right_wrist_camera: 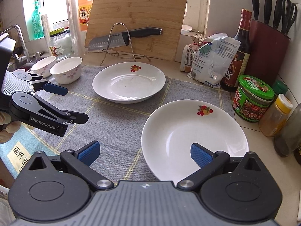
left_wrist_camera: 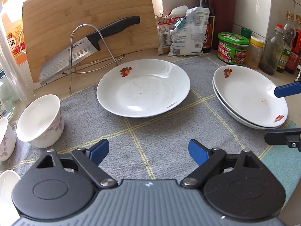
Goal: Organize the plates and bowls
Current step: 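Move the right tool to a white fruit-print plate and grasp its rim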
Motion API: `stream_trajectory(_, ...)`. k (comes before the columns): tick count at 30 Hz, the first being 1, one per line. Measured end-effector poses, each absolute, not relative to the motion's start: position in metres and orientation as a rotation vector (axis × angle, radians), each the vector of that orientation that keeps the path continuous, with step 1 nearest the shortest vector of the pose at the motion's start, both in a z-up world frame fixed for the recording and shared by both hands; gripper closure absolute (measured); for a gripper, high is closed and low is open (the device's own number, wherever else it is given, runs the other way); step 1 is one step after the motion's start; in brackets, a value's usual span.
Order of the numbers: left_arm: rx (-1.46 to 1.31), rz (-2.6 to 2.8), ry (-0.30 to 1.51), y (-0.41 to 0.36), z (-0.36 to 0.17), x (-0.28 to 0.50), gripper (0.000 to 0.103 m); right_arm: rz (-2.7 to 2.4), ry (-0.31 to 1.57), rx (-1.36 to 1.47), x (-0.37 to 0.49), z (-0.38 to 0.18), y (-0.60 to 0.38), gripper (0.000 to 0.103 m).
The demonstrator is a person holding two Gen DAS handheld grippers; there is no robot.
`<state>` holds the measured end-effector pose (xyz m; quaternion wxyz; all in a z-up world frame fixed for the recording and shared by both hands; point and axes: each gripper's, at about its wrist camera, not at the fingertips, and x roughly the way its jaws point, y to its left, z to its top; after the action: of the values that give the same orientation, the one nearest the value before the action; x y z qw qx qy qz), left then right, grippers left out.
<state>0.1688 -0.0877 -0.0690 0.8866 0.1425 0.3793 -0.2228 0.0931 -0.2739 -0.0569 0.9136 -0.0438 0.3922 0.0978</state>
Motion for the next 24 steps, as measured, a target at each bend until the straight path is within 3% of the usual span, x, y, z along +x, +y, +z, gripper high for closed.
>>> stream_trajectory(24,0.27,-0.509,0.789,-0.085,-0.108,0.217,0.009,0.219,0.922,-0.166,0.178,-0.049,-0.239,0.0)
